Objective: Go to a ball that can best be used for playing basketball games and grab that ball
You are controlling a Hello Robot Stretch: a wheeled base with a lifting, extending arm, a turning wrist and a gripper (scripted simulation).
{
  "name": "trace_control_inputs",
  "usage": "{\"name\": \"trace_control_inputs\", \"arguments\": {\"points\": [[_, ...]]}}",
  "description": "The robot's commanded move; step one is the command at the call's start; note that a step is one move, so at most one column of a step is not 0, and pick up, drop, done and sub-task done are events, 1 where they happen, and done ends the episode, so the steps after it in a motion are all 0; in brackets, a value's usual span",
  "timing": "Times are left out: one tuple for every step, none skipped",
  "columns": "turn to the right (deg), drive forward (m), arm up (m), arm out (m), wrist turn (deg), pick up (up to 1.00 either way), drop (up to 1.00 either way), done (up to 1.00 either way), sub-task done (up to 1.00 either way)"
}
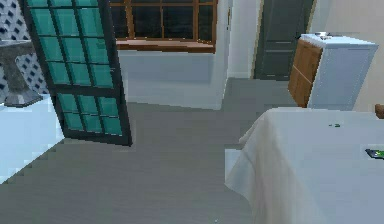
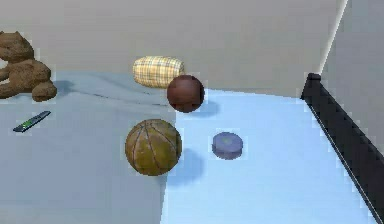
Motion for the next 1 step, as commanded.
{"name": "trace_control_inputs", "arguments": {"points": [[0.0,0.00,0.38,0.00,0.0,0.00,0.00,0.00,0.00]]}}
